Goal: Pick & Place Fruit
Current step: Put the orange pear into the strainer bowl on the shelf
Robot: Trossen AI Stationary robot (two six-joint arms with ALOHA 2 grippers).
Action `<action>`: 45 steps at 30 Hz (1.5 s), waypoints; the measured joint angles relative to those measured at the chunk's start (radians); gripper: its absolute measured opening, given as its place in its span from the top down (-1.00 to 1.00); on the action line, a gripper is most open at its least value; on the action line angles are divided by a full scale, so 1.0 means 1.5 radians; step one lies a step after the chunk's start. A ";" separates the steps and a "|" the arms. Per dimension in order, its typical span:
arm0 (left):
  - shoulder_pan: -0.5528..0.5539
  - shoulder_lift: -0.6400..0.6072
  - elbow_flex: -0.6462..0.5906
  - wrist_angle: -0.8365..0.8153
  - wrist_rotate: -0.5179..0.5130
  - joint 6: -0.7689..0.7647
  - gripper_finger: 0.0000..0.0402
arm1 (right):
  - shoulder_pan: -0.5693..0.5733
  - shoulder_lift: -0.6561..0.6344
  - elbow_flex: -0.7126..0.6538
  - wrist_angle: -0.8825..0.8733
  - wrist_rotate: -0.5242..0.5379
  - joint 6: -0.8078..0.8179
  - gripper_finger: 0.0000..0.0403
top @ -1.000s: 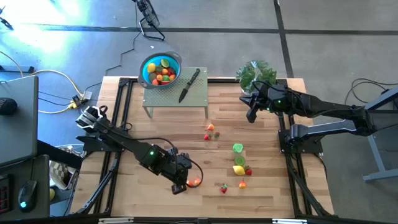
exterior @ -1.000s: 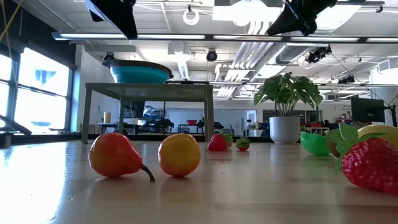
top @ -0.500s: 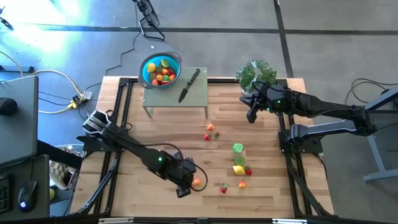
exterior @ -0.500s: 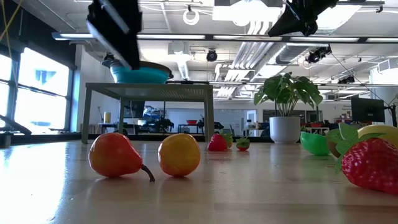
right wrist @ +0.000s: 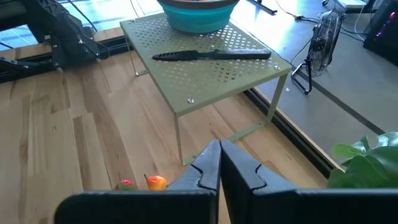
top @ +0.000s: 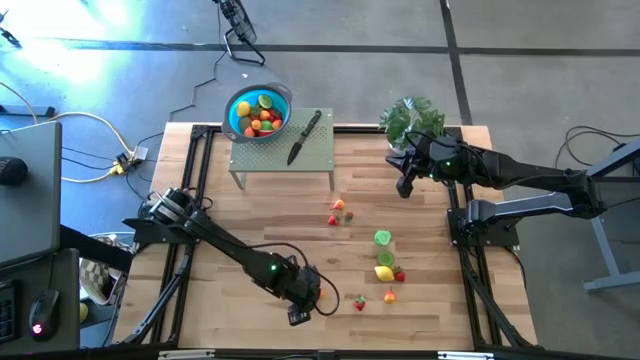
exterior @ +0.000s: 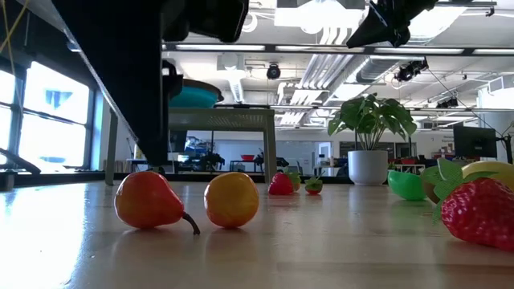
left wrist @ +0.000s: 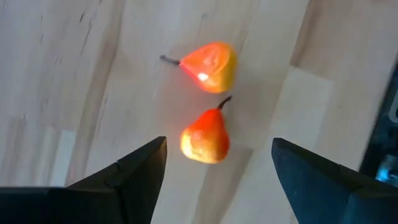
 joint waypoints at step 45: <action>0.001 0.063 -0.001 0.026 0.006 -0.018 0.26 | 0.000 0.000 0.000 0.000 0.000 0.000 0.99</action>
